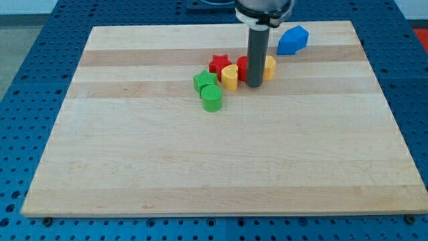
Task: Move the red circle and yellow hexagon to the top side
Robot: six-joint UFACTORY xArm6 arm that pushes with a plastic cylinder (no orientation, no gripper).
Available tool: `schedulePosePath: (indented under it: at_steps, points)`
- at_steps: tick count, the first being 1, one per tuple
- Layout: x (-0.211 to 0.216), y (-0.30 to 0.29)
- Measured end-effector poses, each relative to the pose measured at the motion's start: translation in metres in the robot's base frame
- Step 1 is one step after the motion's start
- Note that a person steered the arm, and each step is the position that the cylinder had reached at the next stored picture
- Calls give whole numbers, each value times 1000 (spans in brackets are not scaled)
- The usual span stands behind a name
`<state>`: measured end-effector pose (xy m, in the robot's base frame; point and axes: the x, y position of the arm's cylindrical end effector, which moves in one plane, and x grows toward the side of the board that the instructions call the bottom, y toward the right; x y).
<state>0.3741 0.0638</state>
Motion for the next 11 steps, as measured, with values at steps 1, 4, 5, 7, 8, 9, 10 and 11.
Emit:
schedulePosePath:
  at_steps: [1, 4, 5, 7, 8, 9, 10, 11]
  points:
    - [12, 28]
    - [-10, 9]
    - [-18, -4]
    - [-36, -4]
    - [-7, -5]
    - [70, -4]
    - [108, -53]
    - [103, -64]
